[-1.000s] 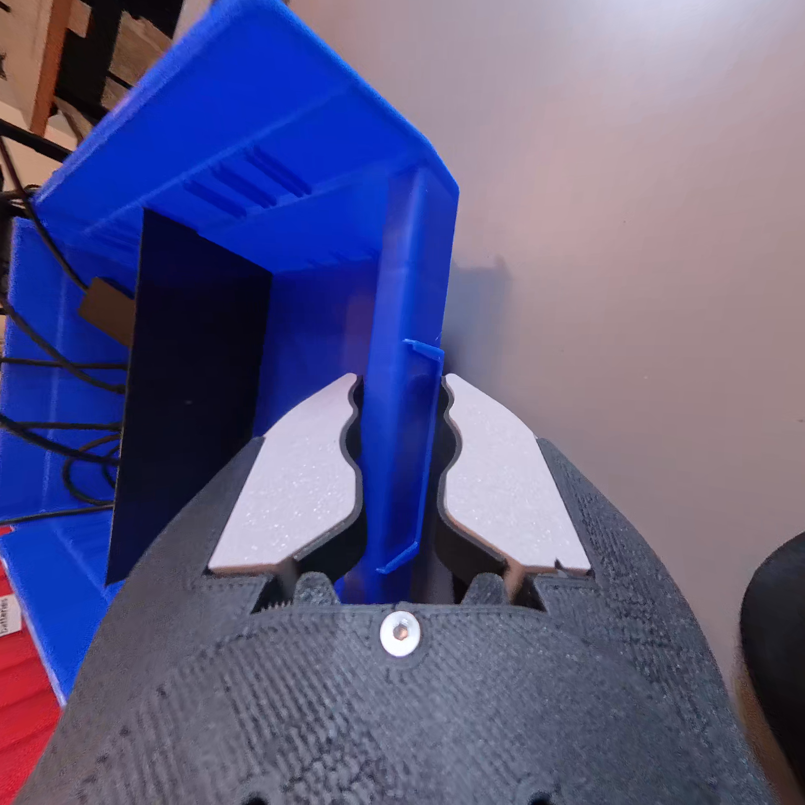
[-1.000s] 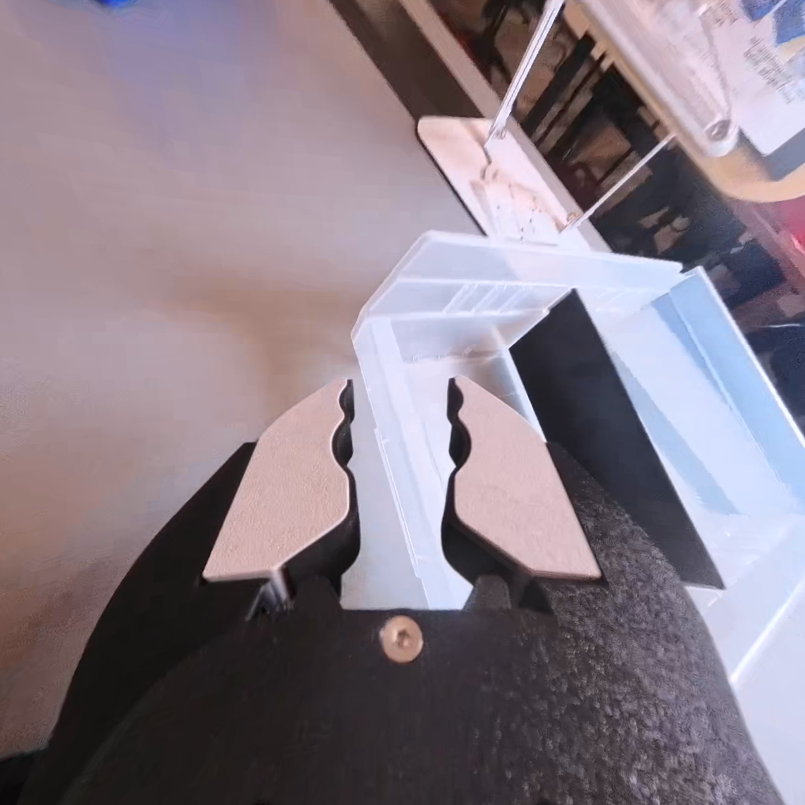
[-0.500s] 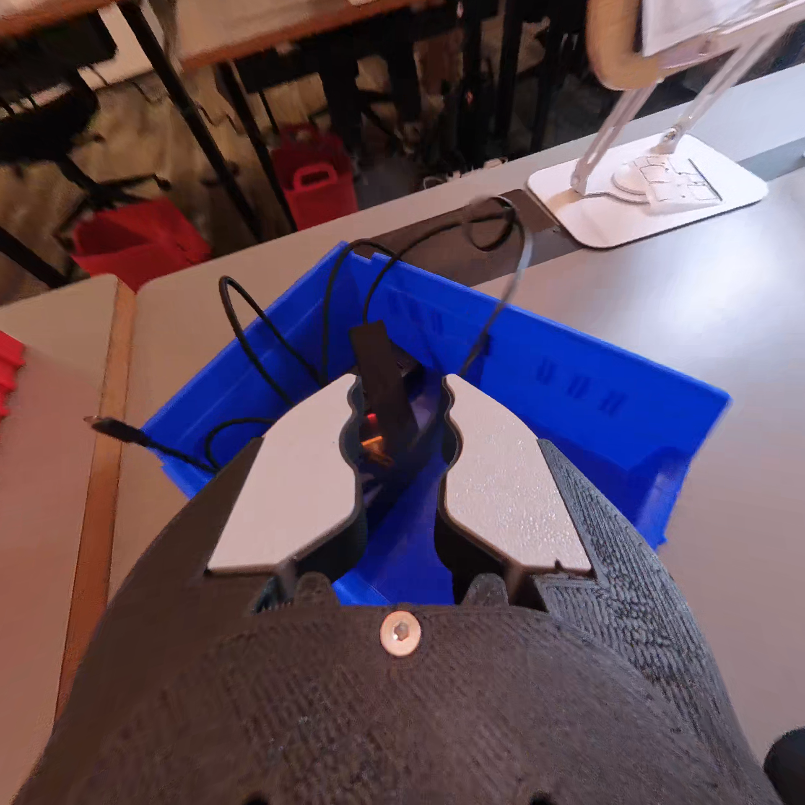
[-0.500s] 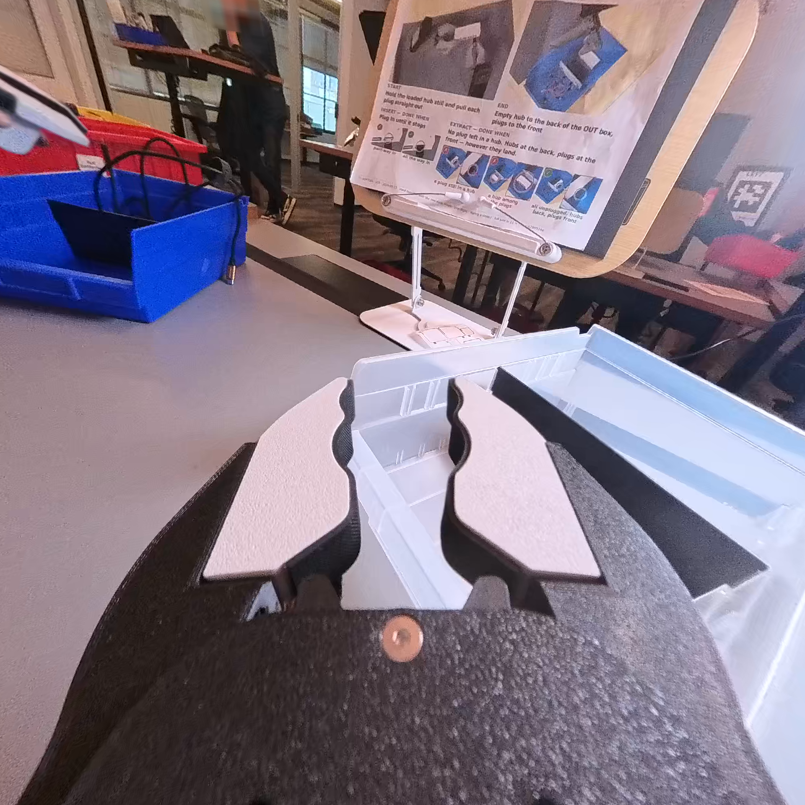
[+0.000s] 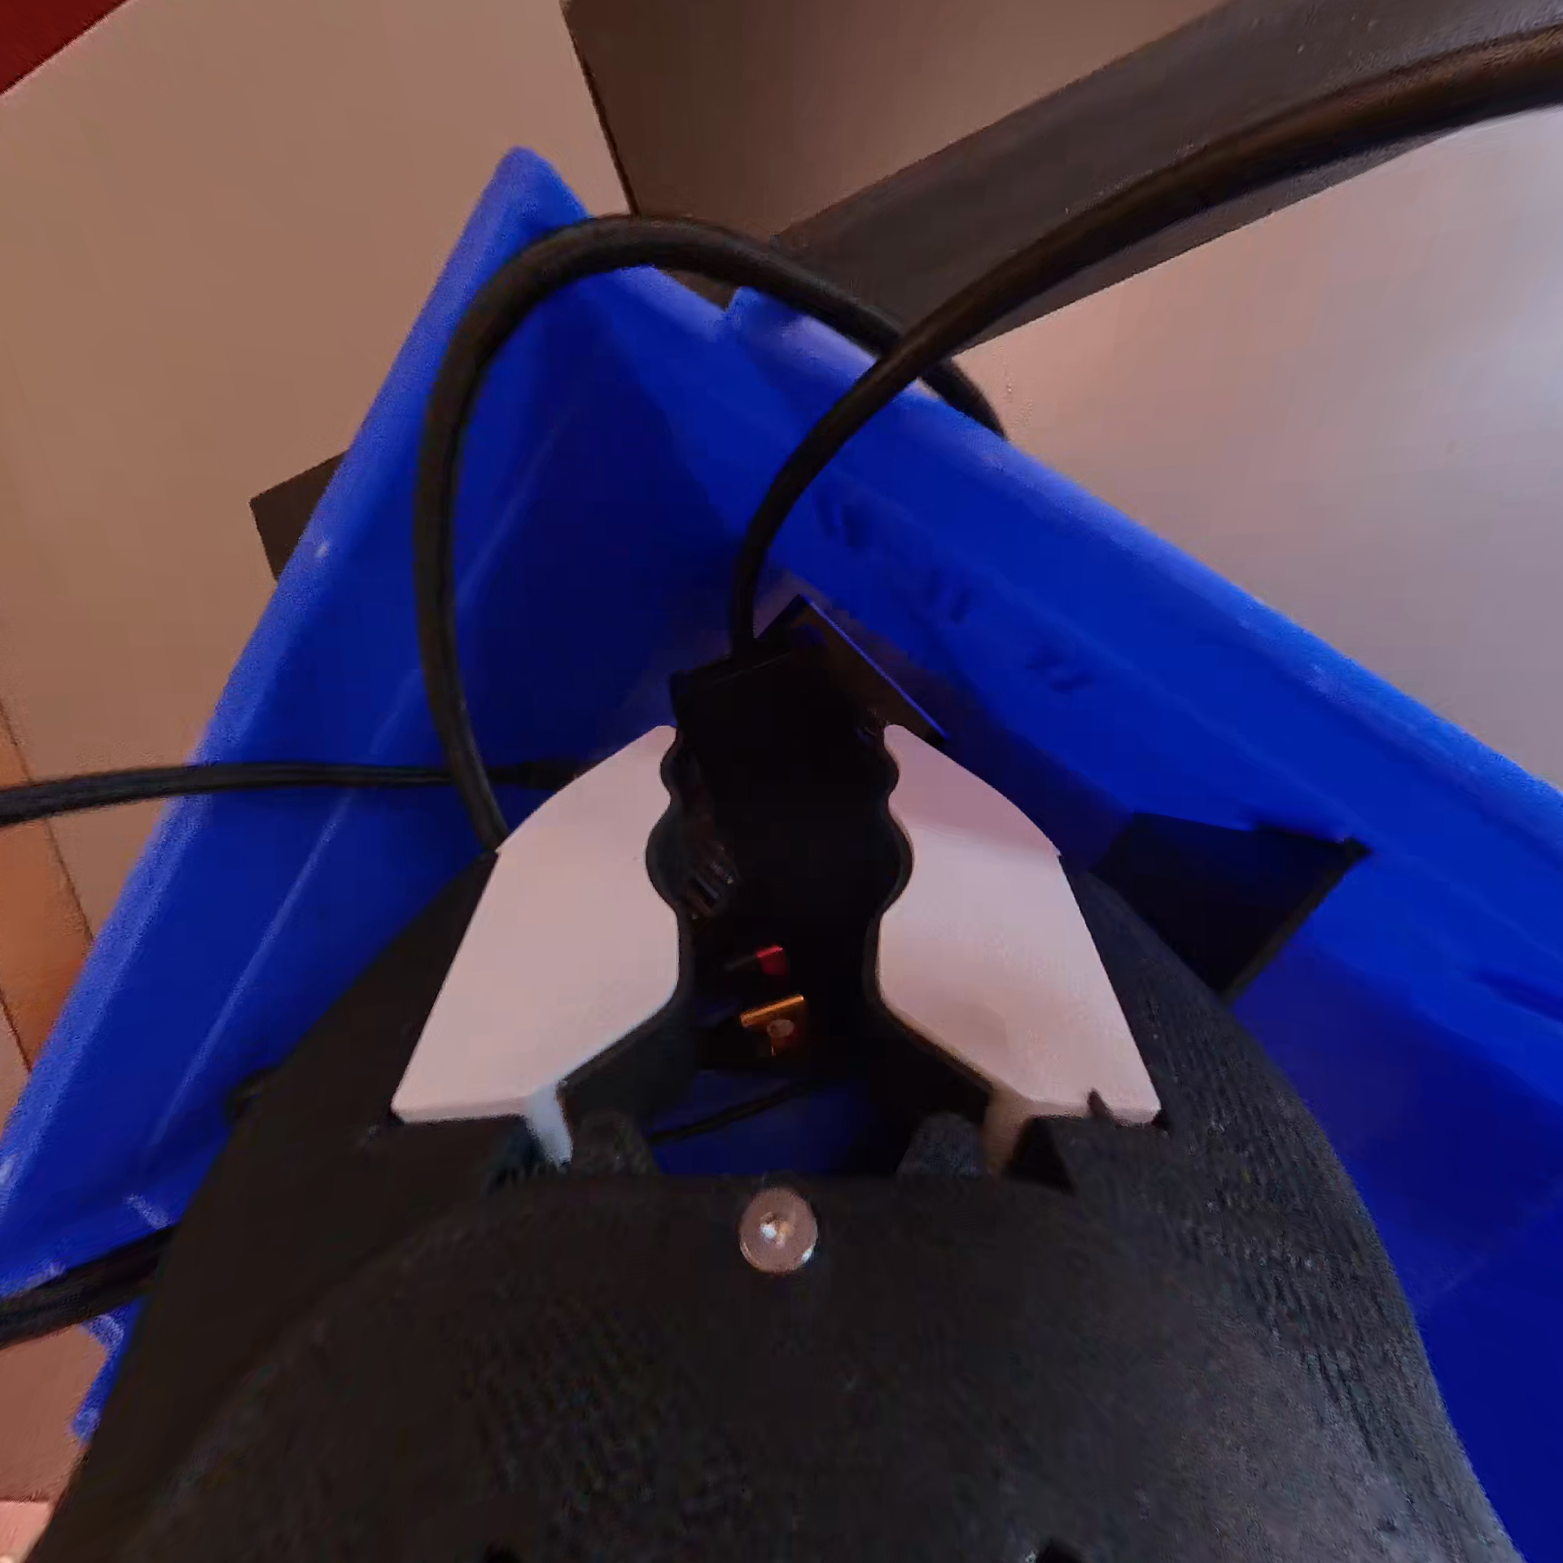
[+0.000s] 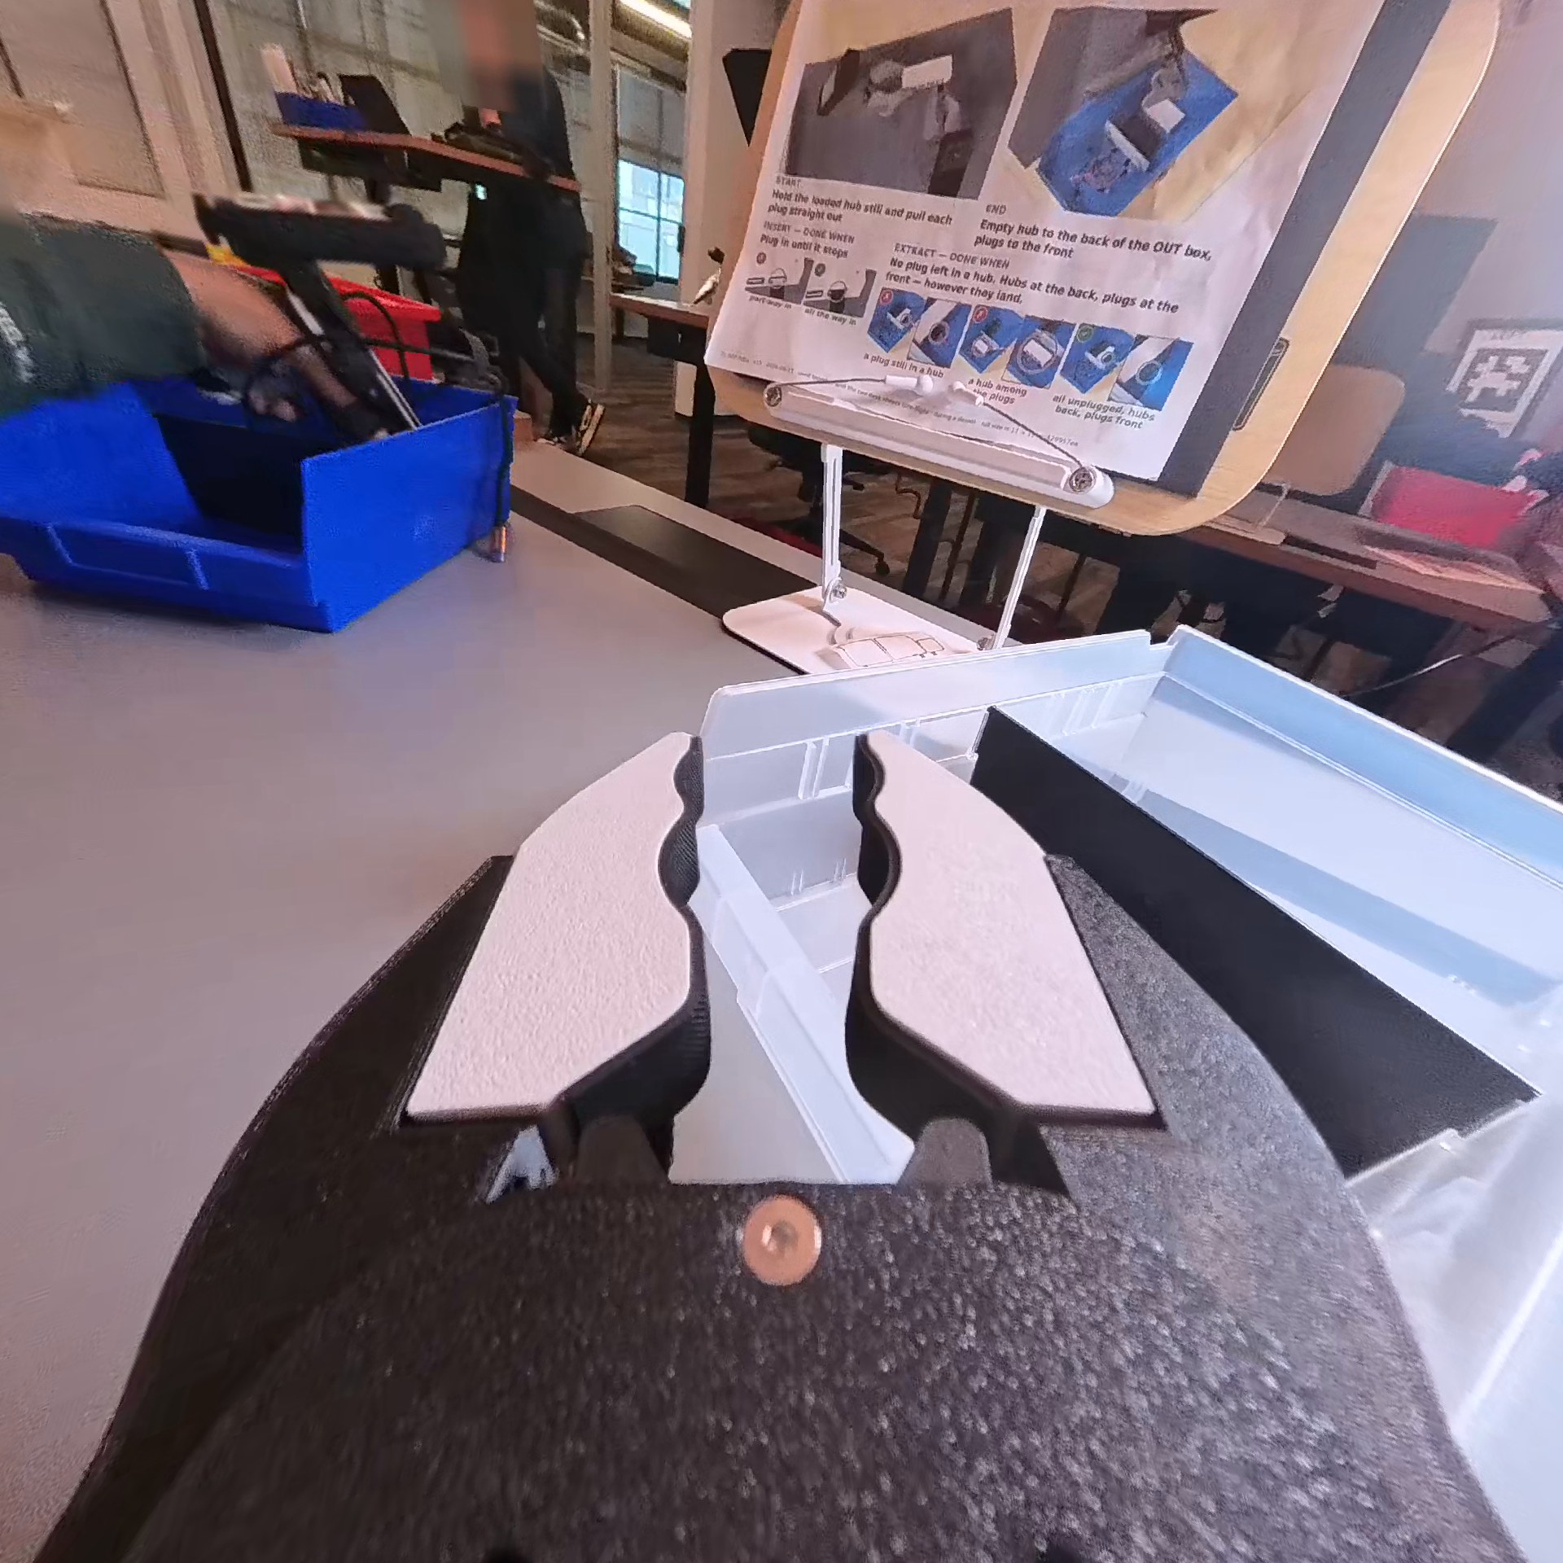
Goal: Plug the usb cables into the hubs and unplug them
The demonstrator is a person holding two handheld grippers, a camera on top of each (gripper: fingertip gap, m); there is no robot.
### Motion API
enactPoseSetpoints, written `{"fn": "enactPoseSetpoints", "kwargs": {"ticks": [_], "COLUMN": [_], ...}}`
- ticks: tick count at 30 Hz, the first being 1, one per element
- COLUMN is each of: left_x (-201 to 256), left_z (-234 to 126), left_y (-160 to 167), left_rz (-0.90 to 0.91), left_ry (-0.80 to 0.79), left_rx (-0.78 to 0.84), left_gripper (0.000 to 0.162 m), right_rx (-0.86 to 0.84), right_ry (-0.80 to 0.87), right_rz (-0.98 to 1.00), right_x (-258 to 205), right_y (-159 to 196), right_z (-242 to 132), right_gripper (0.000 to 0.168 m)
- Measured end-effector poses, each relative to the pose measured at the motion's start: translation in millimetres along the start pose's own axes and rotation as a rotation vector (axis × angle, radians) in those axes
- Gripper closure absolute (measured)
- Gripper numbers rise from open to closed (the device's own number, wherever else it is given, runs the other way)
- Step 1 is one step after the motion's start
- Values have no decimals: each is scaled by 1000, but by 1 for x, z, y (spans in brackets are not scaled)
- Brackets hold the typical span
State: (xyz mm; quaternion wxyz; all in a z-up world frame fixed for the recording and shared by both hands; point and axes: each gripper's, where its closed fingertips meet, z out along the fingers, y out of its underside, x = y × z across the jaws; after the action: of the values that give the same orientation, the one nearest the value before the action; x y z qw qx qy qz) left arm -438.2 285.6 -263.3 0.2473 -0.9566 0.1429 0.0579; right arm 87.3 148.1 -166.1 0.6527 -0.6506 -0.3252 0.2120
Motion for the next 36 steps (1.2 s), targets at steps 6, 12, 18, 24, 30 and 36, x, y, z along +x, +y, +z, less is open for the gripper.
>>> {"fn": "enactPoseSetpoints", "kwargs": {"ticks": [6, 12, 18, 24, 30, 36], "left_x": [-12, -33, 11, 152, 305, 424], "left_z": [-56, -188, -305, -370, -364, -307], "left_y": [-19, -53, -81, -66, -23, 7], "left_rz": [23, -1, 86, 368, 535, 630], "left_ry": [-14, -65, 10, 300, 656, 902], "left_rx": [93, 426, 838, 1157, 1254, 1136], "left_gripper": [122, 125, 127, 127, 127, 127], "right_rx": [22, 69, 73, 91, 177, 207], "right_ry": [-5, -28, -42, -102, -255, -364], "right_rz": [-23, -2, -43, -49, -178, -221], "right_x": [-4, -10, -24, -47, -116, -174], "right_y": [-6, -17, -21, -27, -53, -62], "right_z": [-5, -5, -5, -1, -1, 0], "right_gripper": [136, 137, 137, 137, 126, 106]}}
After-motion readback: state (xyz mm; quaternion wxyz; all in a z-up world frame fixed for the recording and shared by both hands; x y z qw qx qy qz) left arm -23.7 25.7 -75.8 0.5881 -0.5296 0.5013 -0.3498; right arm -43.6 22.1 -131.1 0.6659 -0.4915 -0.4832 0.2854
